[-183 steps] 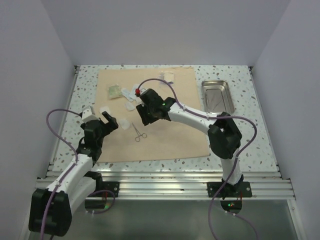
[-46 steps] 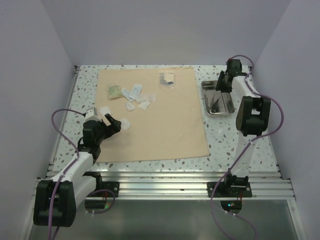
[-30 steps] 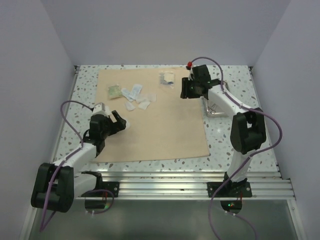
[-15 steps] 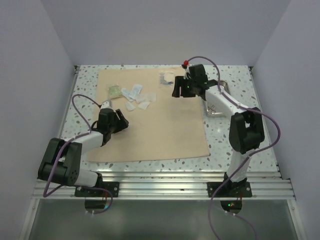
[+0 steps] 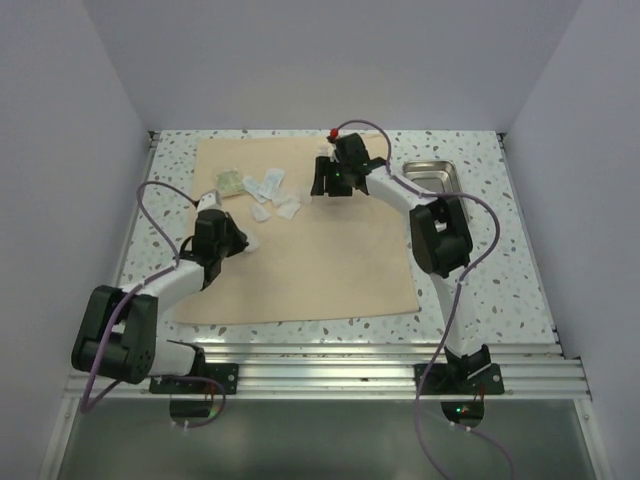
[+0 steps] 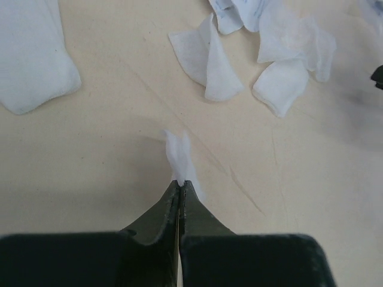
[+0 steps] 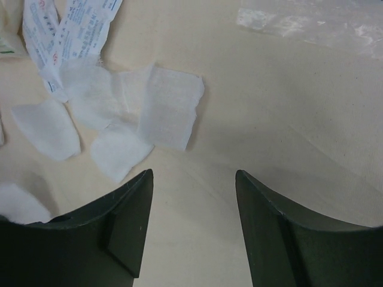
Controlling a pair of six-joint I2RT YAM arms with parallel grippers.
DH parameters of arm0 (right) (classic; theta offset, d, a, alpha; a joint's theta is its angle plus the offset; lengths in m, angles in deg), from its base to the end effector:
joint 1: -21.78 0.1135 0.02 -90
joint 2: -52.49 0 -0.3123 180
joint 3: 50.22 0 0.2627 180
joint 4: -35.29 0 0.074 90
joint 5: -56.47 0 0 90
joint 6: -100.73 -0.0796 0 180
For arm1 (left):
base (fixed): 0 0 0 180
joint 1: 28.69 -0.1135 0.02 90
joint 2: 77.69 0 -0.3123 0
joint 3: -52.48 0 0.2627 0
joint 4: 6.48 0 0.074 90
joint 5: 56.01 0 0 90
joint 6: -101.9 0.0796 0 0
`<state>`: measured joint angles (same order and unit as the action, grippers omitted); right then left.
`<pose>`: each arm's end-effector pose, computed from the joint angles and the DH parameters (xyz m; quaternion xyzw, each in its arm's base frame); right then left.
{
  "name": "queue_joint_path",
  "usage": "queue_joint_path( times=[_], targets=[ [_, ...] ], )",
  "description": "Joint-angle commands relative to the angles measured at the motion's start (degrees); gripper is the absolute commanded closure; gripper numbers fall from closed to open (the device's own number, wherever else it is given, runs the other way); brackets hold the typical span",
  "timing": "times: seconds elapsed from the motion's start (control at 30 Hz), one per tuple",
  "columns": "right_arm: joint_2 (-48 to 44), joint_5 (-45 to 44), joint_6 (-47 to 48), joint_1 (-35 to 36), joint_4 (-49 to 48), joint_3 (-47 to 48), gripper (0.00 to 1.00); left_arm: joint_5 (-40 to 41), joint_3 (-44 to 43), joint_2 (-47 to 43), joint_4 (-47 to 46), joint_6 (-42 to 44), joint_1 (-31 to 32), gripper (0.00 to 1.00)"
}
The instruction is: Prepare the surgical pack
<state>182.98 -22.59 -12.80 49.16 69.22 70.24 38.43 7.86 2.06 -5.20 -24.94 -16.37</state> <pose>0.5178 0.2852 0.1996 -0.0680 0.9144 0.2465 0.3138 0.2970 -0.0586 0.1786 -0.2065 0.8679 -0.1559 0.4240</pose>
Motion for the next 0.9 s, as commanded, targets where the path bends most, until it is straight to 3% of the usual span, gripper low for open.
queue_joint_path(
  times=[0.0,0.27,0.53,0.73,0.87],
  targets=[
    [2.7,-2.1,-3.1,0.4,-0.3,5.5,0.40,2.5,-1.5,-5.7,0.6,1.3,0.2,1.00],
    [8.0,-1.5,-5.1,2.2,-1.7,10.2,0.41,2.3,0.1,-13.6,3.1,1.9,0.2,1.00],
    [10.7,-3.6,-4.6,5.1,-0.4,14.5,0.35,2.9,-0.5,-16.5,4.7,3.4,0.2,1.00],
    [15.3,-12.8,-1.6,7.6,7.3,22.7,0.32,3.1,-1.0,-18.0,5.6,4.2,0.2,1.00],
    [15.8,-17.8,0.4,9.2,8.0,23.9,0.38,2.9,-1.3,-18.4,5.8,4.6,0.2,1.00]
  ],
)
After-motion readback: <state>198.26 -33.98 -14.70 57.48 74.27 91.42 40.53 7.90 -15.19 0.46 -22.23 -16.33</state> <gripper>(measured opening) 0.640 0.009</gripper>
